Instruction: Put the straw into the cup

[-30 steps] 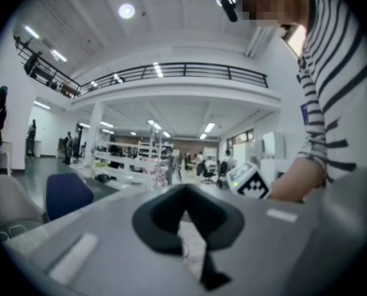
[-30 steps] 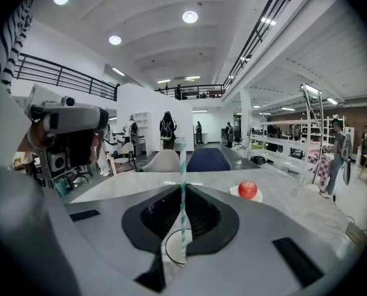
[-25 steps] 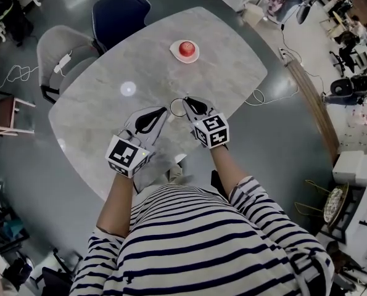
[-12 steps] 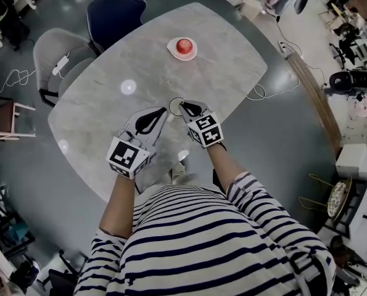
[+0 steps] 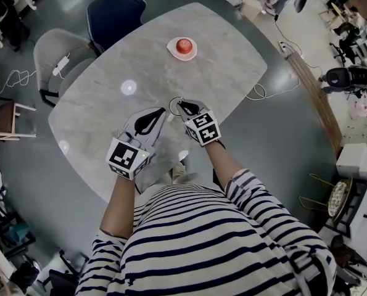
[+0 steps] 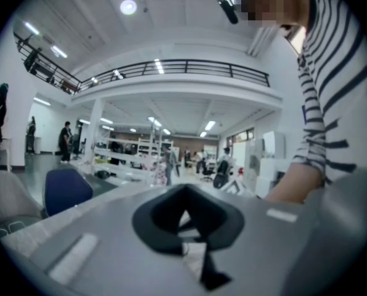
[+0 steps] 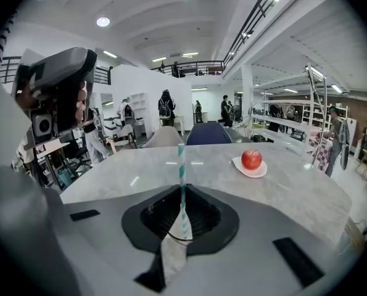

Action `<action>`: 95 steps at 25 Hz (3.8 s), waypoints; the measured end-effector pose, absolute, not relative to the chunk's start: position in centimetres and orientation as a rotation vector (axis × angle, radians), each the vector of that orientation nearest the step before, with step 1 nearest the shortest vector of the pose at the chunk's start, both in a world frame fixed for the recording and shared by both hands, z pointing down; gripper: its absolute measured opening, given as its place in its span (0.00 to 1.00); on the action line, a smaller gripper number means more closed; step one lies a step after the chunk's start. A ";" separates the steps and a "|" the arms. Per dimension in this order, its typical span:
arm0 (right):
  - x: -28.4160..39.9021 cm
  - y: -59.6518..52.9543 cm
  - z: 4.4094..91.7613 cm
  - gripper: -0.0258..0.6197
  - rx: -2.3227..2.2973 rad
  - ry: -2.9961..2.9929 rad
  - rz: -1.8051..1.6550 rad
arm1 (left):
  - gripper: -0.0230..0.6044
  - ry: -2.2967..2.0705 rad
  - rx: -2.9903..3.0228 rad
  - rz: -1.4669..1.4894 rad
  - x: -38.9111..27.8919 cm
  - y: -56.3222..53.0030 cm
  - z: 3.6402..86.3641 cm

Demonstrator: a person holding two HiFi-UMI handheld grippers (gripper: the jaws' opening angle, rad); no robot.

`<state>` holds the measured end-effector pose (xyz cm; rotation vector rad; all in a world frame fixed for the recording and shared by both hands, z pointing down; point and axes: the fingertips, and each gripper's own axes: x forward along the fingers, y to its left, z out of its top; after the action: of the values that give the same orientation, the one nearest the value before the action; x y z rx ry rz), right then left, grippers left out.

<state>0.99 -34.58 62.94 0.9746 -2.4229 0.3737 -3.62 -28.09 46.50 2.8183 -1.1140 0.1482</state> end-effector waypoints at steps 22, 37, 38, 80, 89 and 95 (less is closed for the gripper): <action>2.5 -33.9 59.8 0.18 1.055 -2.464 0.350 | 0.05 -1.122 2.830 0.160 -2.6 -27.5 46.2; 3.9 -32.1 51.1 0.08 1.114 -2.664 0.190 | 0.05 -1.098 2.874 0.108 0.0 -27.5 44.2; 4.0 -31.9 50.5 0.08 1.112 -2.674 0.180 | 0.05 -1.095 2.879 0.107 0.2 -27.4 44.1; 7.5 -26.3 40.8 0.05 1.203 -2.819 -0.063 | 0.05 -1.104 2.914 0.115 0.4 -24.8 42.4; 7.4 -26.1 41.0 0.05 1.187 -2.818 -0.055 | 0.05 -1.090 2.919 0.129 0.8 -24.7 42.6; 7.3 -25.9 41.2 0.05 1.172 -2.816 -0.050 | 0.05 -1.083 2.923 0.136 1.0 -24.5 42.7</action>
<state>7.31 -25.91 41.21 1.1716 -2.8164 -0.0504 1.02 -24.50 42.74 2.9226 -1.0835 0.1365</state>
